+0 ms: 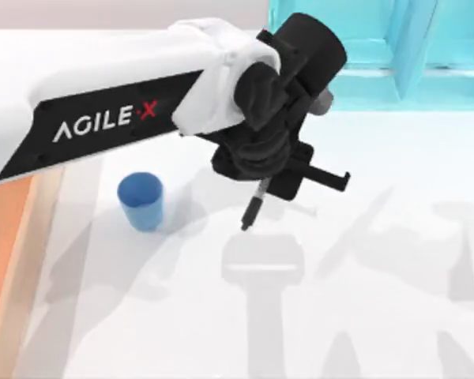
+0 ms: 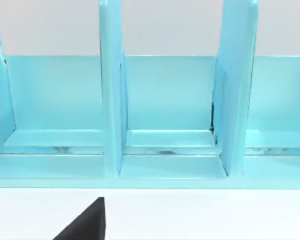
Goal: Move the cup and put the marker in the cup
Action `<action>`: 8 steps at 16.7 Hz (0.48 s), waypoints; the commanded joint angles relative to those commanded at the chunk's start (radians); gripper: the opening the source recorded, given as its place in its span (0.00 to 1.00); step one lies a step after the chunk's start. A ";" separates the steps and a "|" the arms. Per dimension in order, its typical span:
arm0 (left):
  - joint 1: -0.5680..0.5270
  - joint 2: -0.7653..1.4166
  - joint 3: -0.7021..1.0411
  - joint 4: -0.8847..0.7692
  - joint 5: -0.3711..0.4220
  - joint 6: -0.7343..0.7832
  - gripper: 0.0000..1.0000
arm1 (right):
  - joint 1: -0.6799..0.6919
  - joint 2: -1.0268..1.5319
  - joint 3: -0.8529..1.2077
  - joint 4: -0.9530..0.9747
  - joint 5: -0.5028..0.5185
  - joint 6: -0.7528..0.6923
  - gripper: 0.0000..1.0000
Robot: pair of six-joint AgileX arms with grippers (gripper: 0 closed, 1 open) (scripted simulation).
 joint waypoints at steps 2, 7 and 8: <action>0.037 -0.061 -0.117 0.174 0.002 0.031 0.00 | 0.000 0.000 0.000 0.000 0.000 0.000 1.00; 0.139 -0.238 -0.460 0.673 0.014 0.112 0.00 | 0.000 0.000 0.000 0.000 0.000 0.000 1.00; 0.158 -0.277 -0.533 0.778 0.018 0.128 0.00 | 0.000 0.000 0.000 0.000 0.000 0.000 1.00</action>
